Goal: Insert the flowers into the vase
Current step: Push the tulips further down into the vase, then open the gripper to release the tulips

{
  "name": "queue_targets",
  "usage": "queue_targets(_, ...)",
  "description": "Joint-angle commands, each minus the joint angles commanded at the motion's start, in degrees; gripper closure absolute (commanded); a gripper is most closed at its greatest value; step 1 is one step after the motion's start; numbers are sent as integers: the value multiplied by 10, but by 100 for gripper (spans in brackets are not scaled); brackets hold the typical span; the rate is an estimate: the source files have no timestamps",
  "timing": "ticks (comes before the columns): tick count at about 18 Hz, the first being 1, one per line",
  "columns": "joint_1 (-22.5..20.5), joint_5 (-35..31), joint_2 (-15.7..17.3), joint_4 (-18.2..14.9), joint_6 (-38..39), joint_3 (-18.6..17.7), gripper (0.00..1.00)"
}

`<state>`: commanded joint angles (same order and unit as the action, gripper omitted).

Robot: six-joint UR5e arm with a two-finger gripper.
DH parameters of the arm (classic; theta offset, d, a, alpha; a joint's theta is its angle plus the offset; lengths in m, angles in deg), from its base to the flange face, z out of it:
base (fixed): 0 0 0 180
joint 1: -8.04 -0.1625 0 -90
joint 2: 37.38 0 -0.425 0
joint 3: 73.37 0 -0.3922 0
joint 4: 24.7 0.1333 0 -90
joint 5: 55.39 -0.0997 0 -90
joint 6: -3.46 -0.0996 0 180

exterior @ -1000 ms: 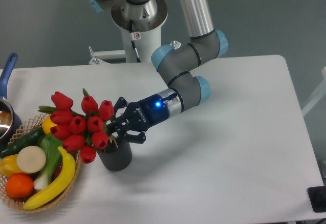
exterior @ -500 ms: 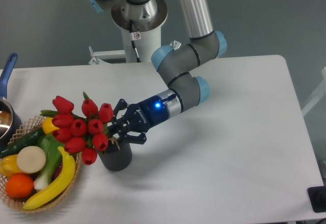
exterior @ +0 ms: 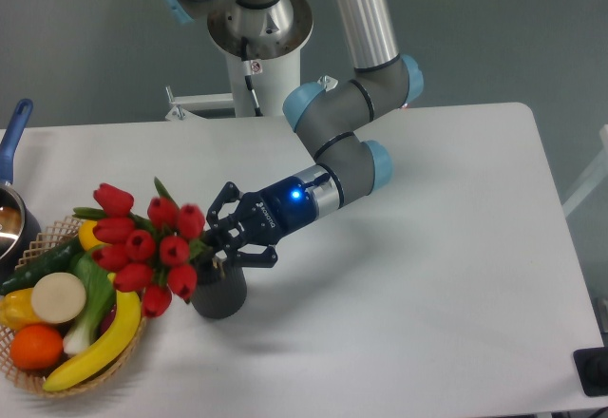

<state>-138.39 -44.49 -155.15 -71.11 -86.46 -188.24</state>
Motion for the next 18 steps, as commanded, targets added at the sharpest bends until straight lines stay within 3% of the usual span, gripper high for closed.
queue_targets(1, 0, 0, 0, 2, 0, 0, 51)
queue_targets(9, -3, 0, 1, 4, 0, -3, 43)
queue_targets(10, -8, 0, 1, 4, 0, -2, 34)
queue_targets(12, -30, 0, 18, 4, 6, 5, 0)
queue_targets(14, -40, -17, 40, 3, 17, 6, 0)
queue_targets(18, -53, -109, 64, 3, 20, 15, 0)
